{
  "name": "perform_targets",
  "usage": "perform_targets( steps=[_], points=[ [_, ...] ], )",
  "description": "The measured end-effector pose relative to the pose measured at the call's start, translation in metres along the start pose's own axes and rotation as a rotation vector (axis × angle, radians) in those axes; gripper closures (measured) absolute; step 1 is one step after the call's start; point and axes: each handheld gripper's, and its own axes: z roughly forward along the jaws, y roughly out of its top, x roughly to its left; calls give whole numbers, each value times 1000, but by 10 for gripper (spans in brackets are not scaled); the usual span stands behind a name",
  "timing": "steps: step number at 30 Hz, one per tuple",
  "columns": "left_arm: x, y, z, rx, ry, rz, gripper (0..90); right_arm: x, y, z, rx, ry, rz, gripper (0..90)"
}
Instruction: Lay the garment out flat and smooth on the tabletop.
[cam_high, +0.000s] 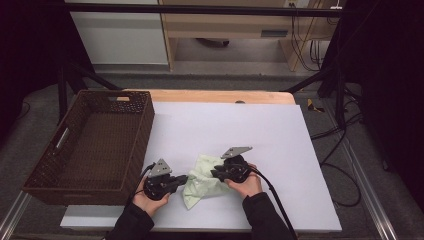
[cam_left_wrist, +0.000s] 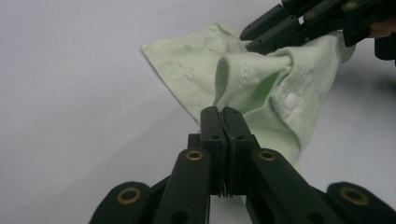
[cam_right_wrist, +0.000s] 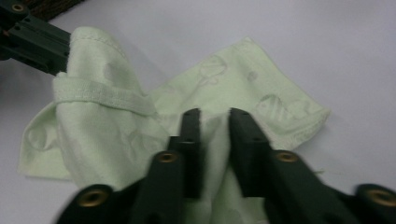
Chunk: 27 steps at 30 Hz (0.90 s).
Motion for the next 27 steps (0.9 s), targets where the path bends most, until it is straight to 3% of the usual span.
perform_targets(
  steps=[3, 12, 17, 19, 22, 24, 27],
  points=[
    [-1, 0, 0, 0, -1, 2, 881, 1, 2, -6, -22, 4, 0, 887],
    [-1, 0, 0, -7, 0, 3, 881, -2, 7, -38, -198, -63, 3, 890],
    [-2, 0, 2, -6, -13, 3, 877, -5, 6, -42, -202, -111, 6, 890],
    [-2, -1, 4, -15, -20, -2, 793, -6, 6, -40, -201, -124, 4, 890],
    [-4, -1, 6, -14, -45, -29, 533, -8, 7, -38, -201, -145, 8, 890],
    [-7, -1, 8, -8, -45, -36, 421, -10, 7, -36, -199, -167, 12, 890],
    [-10, -2, 11, 20, -45, -57, 367, -14, 6, -34, -192, -208, 13, 889]
  ],
)
